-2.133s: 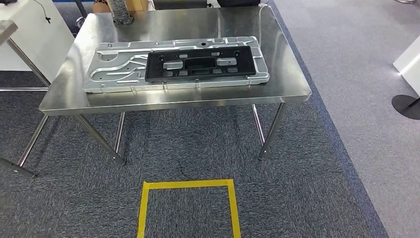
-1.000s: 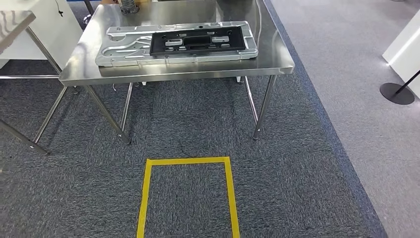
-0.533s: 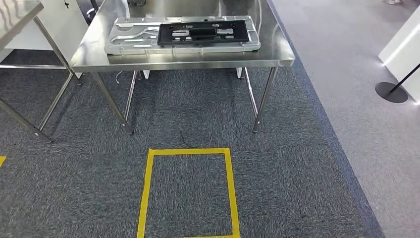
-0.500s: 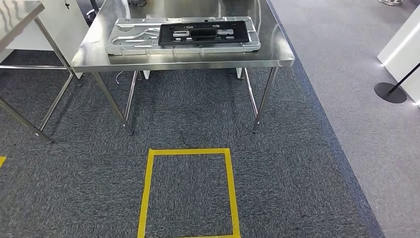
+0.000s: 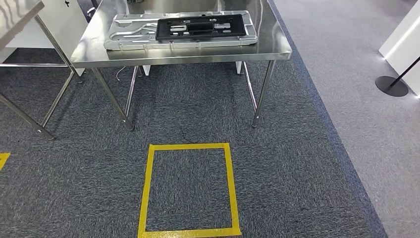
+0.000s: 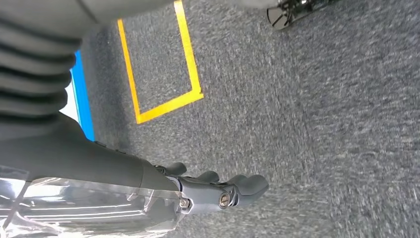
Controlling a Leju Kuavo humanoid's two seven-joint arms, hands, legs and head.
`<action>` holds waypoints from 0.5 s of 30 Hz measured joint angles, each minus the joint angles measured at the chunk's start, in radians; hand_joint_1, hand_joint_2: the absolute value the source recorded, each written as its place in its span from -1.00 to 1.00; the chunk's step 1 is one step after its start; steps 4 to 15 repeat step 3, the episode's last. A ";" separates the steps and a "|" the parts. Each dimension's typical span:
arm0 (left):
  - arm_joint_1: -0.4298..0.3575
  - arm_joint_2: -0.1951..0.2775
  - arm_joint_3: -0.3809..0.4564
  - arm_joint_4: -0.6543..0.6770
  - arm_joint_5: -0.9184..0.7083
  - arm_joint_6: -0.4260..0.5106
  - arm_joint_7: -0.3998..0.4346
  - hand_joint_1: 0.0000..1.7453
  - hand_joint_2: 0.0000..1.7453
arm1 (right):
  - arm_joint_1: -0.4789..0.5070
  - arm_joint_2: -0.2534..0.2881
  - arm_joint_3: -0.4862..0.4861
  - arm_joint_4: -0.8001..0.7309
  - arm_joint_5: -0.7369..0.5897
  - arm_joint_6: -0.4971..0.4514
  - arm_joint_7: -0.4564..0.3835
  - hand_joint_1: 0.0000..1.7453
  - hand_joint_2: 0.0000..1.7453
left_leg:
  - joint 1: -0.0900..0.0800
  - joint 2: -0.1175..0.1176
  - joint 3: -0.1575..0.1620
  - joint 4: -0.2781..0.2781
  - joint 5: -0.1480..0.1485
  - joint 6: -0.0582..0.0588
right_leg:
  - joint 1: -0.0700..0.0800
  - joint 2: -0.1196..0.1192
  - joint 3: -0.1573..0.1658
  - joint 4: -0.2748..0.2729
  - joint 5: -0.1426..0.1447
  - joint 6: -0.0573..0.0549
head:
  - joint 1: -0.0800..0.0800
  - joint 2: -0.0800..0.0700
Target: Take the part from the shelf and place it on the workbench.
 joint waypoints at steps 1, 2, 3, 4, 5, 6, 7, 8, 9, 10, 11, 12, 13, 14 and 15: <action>0.000 0.000 0.000 0.000 0.001 0.000 0.000 -1.00 1.00 | 0.000 0.000 -0.001 0.000 0.000 0.000 0.002 -1.00 0.00 | 0.001 0.000 0.000 -0.002 0.001 -0.005 | 0.001 0.000 -0.001 0.000 0.001 -0.002 | 0.000 0.000; 0.000 0.000 0.000 0.000 0.002 0.000 0.000 -1.00 1.00 | -0.001 0.000 -0.002 0.000 0.000 -0.002 0.004 -1.00 -0.50 | 0.002 0.000 0.000 -0.003 0.003 -0.008 | 0.002 0.000 -0.001 0.000 0.002 -0.004 | 0.000 0.000; 0.000 0.000 0.000 0.000 0.002 0.000 0.000 -1.00 1.00 | -0.001 0.000 -0.002 0.000 -0.001 -0.003 0.005 -1.00 -1.00 | 0.002 0.000 0.000 -0.004 0.004 -0.009 | 0.002 0.000 -0.001 0.000 0.002 -0.005 | 0.000 0.000; 0.000 0.000 0.000 0.000 0.002 0.000 0.000 -1.00 1.00 | -0.001 0.000 -0.002 0.000 -0.001 -0.003 0.005 -1.00 -1.00 | 0.002 0.000 0.000 -0.004 0.004 -0.009 | 0.002 0.000 -0.001 0.000 0.002 -0.005 | 0.000 0.000; 0.000 0.000 0.000 0.000 0.002 0.000 0.000 -1.00 1.00 | -0.001 0.000 -0.002 0.000 -0.001 -0.003 0.005 -1.00 -1.00 | 0.002 0.000 0.000 -0.004 0.004 -0.009 | 0.002 0.000 -0.001 0.000 0.002 -0.005 | 0.000 0.000; 0.000 0.000 0.000 0.000 0.002 0.000 0.000 -1.00 1.00 | -0.001 0.000 -0.002 0.000 -0.001 -0.003 0.005 -1.00 -1.00 | 0.002 0.000 0.000 -0.004 0.004 -0.009 | 0.002 0.000 -0.001 0.000 0.002 -0.005 | 0.000 0.000; 0.000 0.000 0.000 0.000 0.002 0.000 0.000 -1.00 1.00 | -0.001 0.000 -0.002 0.000 -0.001 -0.003 0.005 -1.00 -1.00 | 0.002 0.000 0.000 -0.004 0.004 -0.009 | 0.002 0.000 -0.001 0.000 0.002 -0.005 | 0.000 0.000; 0.000 0.000 0.000 0.000 0.002 0.000 0.000 -1.00 1.00 | -0.001 0.000 -0.002 0.000 -0.001 -0.003 0.005 -1.00 -1.00 | 0.002 0.000 0.000 -0.004 0.004 -0.009 | 0.002 0.000 -0.001 0.000 0.002 -0.005 | 0.000 0.000; 0.000 0.000 0.000 0.000 0.002 0.000 0.000 -1.00 1.00 | -0.001 0.000 -0.002 0.000 -0.001 -0.003 0.005 -1.00 -1.00 | 0.002 0.000 0.000 -0.004 0.004 -0.009 | 0.002 0.000 -0.001 0.000 0.002 -0.005 | 0.000 0.000; 0.000 0.000 0.000 0.000 0.002 0.000 0.000 -1.00 1.00 | -0.001 0.000 -0.002 0.000 -0.001 -0.003 0.005 -1.00 -1.00 | 0.002 0.000 0.000 -0.004 0.004 -0.009 | 0.002 0.000 -0.001 0.000 0.002 -0.005 | 0.000 0.000; 0.000 0.000 0.000 0.000 0.002 0.000 0.000 -1.00 1.00 | -0.001 0.000 -0.002 0.000 -0.001 -0.003 0.005 -1.00 -1.00 | 0.002 0.000 0.000 -0.004 0.004 -0.009 | 0.002 0.000 -0.001 0.000 0.002 -0.005 | 0.000 0.000; 0.000 0.000 0.000 0.000 0.002 0.000 0.000 -1.00 1.00 | -0.001 0.000 -0.002 0.000 -0.001 -0.003 0.005 -1.00 -1.00 | 0.002 0.000 0.000 -0.004 0.004 -0.009 | 0.002 0.000 -0.001 0.000 0.002 -0.005 | 0.000 0.000; 0.000 0.000 0.000 0.000 0.002 0.000 0.000 -1.00 1.00 | -0.001 0.000 -0.002 0.000 -0.001 -0.003 0.005 -1.00 -1.00 | 0.002 0.000 0.000 -0.004 0.004 -0.009 | 0.002 0.000 -0.001 0.000 0.002 -0.005 | 0.000 0.000; 0.000 0.000 0.000 0.000 0.002 0.000 0.000 -1.00 1.00 | -0.001 0.000 -0.002 0.000 -0.001 -0.003 0.005 -1.00 -1.00 | 0.002 0.000 0.000 -0.004 0.004 -0.009 | 0.002 0.000 -0.001 0.000 0.002 -0.005 | 0.000 0.000; 0.000 0.000 0.000 0.000 0.002 0.000 0.000 -1.00 1.00 | -0.001 0.000 -0.002 0.000 -0.001 -0.003 0.005 -1.00 -1.00 | 0.002 0.000 0.000 -0.004 0.004 -0.009 | 0.002 0.000 -0.001 0.000 0.002 -0.005 | 0.000 0.000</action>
